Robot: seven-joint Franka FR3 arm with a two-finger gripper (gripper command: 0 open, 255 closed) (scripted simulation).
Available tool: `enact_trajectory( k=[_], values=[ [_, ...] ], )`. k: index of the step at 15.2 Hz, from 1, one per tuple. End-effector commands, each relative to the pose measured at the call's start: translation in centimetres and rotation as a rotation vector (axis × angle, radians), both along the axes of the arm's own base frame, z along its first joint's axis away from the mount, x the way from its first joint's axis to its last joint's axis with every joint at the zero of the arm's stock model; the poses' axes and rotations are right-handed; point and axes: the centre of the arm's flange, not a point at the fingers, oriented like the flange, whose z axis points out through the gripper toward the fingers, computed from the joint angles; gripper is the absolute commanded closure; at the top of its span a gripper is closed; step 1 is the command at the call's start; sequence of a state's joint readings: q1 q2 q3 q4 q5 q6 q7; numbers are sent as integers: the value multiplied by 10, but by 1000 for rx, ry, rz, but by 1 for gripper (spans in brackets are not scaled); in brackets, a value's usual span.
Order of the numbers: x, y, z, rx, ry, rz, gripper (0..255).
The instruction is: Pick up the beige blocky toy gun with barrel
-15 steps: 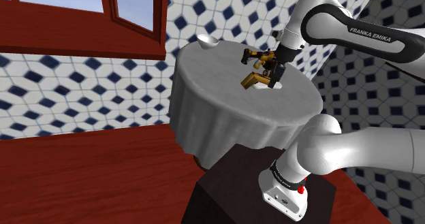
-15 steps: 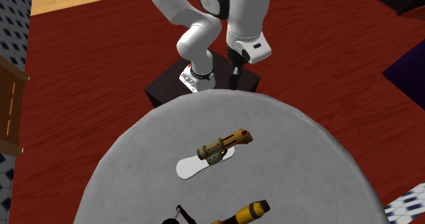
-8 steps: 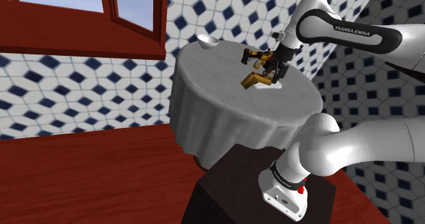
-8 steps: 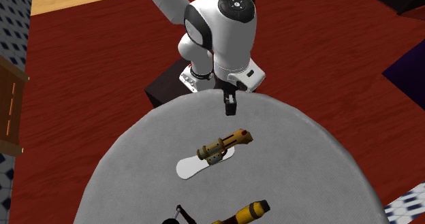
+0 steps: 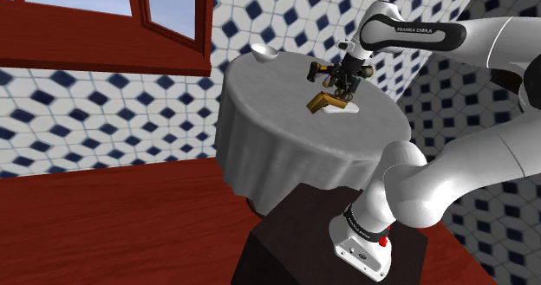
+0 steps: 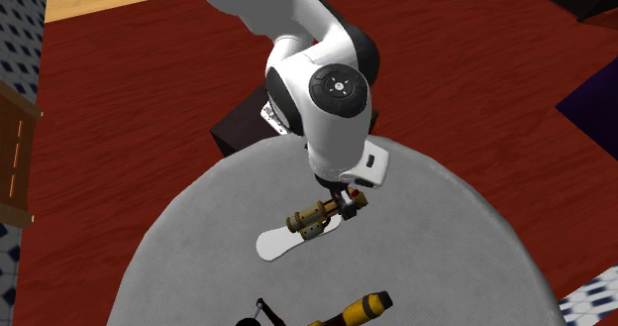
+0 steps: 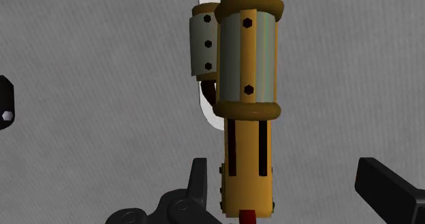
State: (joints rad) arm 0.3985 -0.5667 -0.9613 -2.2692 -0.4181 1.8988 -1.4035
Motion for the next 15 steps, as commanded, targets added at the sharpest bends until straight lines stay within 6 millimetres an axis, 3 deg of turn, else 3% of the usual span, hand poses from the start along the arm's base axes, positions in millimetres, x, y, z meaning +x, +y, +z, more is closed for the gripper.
enact_trajectory(
  k=[1,8,10,11,15],
  values=[
    [10,-13,-3,-1,-6,60,0],
    [10,-13,-43,-1,-6,60,0],
    [10,-13,-43,-1,-6,60,0],
    [10,-13,-43,-1,-6,60,255],
    [10,-12,-42,-1,-6,60,255]
  ],
)
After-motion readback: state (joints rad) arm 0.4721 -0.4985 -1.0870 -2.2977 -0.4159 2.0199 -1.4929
